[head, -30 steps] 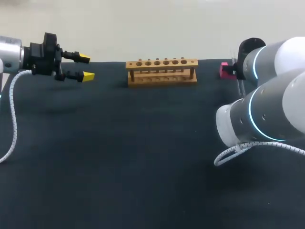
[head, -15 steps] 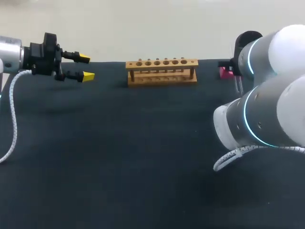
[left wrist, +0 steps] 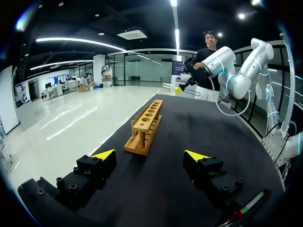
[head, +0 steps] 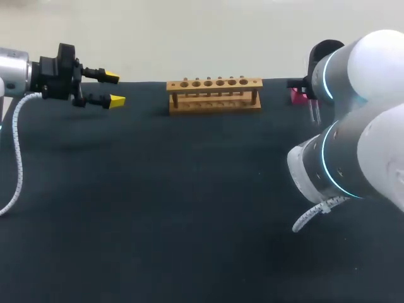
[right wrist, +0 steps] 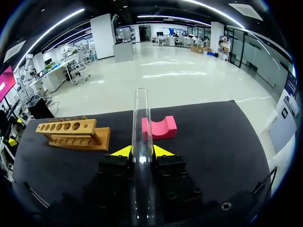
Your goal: Grasp the test tube, adjust it, and insert it.
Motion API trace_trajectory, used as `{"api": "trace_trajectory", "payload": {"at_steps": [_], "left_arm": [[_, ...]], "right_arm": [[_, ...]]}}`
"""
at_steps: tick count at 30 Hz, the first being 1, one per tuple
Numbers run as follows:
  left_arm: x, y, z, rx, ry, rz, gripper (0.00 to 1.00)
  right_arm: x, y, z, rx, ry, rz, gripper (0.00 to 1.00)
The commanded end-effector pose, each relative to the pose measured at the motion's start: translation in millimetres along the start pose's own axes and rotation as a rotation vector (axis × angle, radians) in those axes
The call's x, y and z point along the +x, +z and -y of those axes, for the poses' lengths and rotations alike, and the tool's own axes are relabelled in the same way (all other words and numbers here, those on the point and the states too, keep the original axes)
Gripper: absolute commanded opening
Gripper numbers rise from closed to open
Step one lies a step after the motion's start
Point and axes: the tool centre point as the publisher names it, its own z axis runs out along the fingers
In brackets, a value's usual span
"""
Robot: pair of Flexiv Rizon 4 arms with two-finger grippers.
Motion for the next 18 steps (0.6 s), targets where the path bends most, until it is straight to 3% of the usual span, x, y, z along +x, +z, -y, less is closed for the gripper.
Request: {"api": "trace_trajectory", "payload": {"at_steps": [1, 9, 18], "left_arm": [[1.3, -0.7, 2.0, -0.005, 0.003, 0.004, 1.0], [1.3, -0.7, 2.0, -0.005, 0.003, 0.004, 1.0], [1.3, -0.7, 2.0, -0.005, 0.003, 0.004, 1.0]], "right_arm": [[0.7, 1.2, -16.0, -0.004, -0.008, 0.018, 0.0], [2.4, -0.1, -64.2, -0.013, 0.034, 0.095, 0.0], [3.7, -1.0, -103.9, 0.003, 0.063, 0.097, 0.0]]}}
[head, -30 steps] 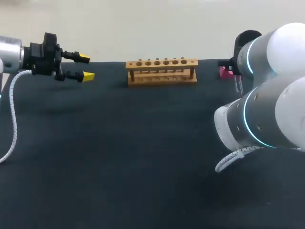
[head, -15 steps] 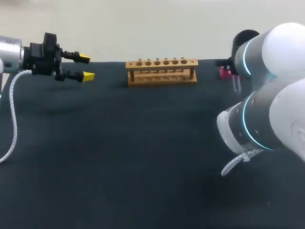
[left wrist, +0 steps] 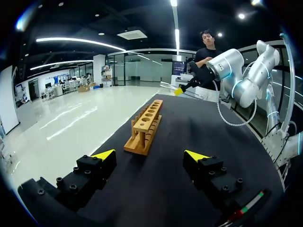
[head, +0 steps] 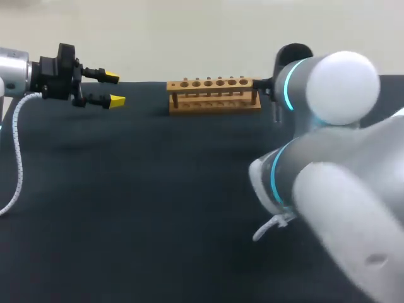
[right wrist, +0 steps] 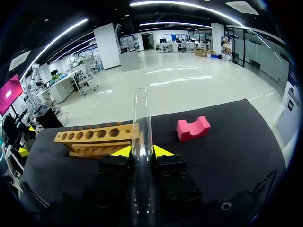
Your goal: Grasp the test tube, adjust it, and insert it.
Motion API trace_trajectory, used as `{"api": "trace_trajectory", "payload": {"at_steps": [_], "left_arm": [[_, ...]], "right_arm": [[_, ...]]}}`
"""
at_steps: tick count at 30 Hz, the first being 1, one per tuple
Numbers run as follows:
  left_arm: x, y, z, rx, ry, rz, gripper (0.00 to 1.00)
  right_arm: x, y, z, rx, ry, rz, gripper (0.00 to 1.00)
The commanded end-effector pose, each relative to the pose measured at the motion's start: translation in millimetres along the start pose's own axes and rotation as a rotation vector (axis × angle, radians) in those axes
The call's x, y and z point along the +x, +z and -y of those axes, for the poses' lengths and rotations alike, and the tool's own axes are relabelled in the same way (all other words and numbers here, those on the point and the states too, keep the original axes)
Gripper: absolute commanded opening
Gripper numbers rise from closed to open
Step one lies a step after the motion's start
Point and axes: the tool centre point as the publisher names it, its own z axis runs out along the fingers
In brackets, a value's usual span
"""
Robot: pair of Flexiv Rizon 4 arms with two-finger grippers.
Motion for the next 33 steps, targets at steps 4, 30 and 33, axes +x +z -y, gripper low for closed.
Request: {"api": "trace_trajectory", "payload": {"at_steps": [4, 30, 33], "left_arm": [[1.3, -0.7, 2.0, -0.005, 0.003, 0.004, 1.0], [1.3, -0.7, 2.0, -0.005, 0.003, 0.004, 1.0], [1.3, -0.7, 2.0, -0.005, 0.003, 0.004, 1.0]], "right_arm": [[6.3, 4.0, -29.6, 0.098, 0.007, -0.005, 0.0], [24.3, 36.6, -87.1, -0.05, 0.027, -0.055, 0.0], [24.5, 42.0, -87.1, -0.052, 0.026, -0.06, 0.0]]}}
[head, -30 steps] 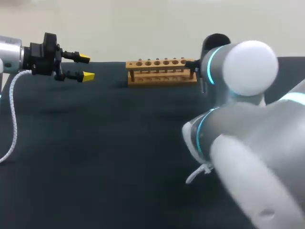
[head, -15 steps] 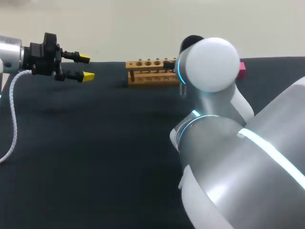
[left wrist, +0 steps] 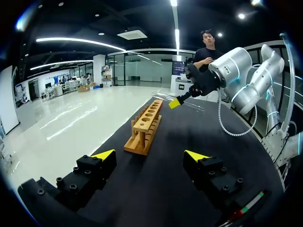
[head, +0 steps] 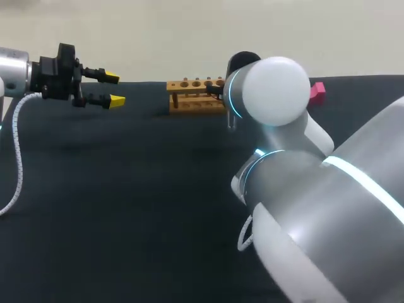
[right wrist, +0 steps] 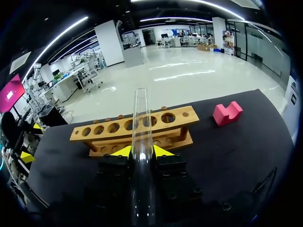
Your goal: Grasp the test tube, adjust it, and insert it.
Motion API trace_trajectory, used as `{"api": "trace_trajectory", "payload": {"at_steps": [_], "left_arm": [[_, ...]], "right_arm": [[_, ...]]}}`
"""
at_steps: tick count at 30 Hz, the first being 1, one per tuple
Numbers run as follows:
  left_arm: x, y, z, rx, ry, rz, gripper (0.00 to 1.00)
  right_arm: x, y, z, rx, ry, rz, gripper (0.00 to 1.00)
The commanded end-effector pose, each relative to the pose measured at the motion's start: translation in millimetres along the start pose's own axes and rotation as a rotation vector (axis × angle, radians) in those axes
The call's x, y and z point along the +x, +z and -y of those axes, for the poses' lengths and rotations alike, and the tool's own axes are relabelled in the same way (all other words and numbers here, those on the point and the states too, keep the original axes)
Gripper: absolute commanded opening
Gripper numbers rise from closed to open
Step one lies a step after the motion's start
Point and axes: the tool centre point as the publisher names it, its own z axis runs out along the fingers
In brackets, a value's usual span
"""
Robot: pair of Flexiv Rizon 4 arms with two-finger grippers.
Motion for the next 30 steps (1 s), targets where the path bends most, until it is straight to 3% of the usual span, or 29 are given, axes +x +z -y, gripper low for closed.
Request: {"api": "trace_trajectory", "payload": {"at_steps": [1, 30], "left_arm": [[1.3, -0.7, 2.0, -0.005, 0.003, 0.004, 1.0], [1.3, -0.7, 2.0, -0.005, 0.003, 0.004, 1.0]], "right_arm": [[-4.5, 11.7, 1.4, -0.012, 0.0, -0.018, 0.0], [8.1, 30.7, 3.4, -0.021, -0.007, -0.102, 0.0]]}}
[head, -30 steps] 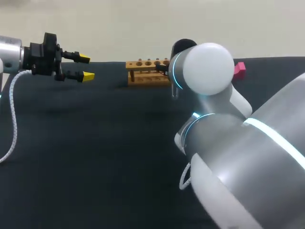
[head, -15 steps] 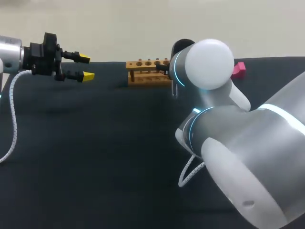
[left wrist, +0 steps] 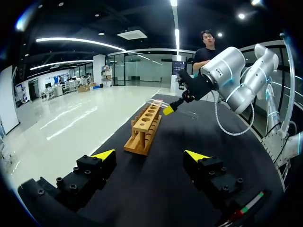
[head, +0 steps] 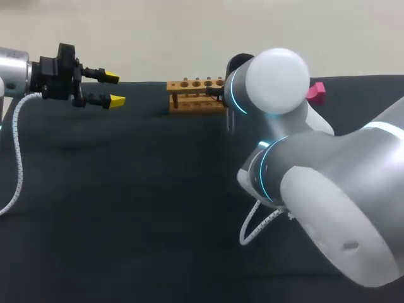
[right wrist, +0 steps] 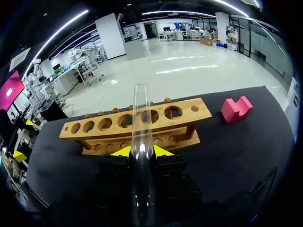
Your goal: Grasp the test tube, adjust it, and insert it.
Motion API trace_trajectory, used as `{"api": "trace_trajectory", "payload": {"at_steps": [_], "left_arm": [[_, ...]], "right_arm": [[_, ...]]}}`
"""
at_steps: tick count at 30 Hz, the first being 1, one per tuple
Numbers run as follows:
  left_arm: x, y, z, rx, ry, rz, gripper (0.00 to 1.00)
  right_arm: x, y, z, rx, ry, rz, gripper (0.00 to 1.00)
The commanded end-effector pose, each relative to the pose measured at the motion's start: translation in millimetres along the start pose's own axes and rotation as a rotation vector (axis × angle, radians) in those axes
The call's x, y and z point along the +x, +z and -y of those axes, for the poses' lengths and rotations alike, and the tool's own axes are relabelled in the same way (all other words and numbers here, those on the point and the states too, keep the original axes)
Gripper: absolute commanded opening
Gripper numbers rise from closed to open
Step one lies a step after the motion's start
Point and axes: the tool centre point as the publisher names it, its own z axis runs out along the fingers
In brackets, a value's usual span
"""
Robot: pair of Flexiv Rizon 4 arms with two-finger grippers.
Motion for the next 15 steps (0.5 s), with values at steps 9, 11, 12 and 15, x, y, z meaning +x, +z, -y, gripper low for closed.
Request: {"api": "trace_trajectory", "payload": {"at_steps": [9, 11, 12, 15], "left_arm": [[1.3, -0.7, 2.0, -0.005, 0.003, 0.004, 1.0], [1.3, -0.7, 2.0, -0.005, 0.003, 0.004, 1.0], [1.3, -0.7, 2.0, -0.005, 0.003, 0.004, 1.0], [1.3, -0.7, 2.0, -0.005, 0.003, 0.004, 1.0]], "right_arm": [[-0.2, 6.0, 1.0, -0.007, -0.014, -0.101, 0.0], [0.5, 6.4, 1.5, -0.009, -0.017, -0.127, 0.0], [0.8, 6.7, 1.6, -0.006, -0.014, -0.136, 0.0], [1.3, 7.1, 2.2, -0.014, -0.019, -0.174, 0.0]]}}
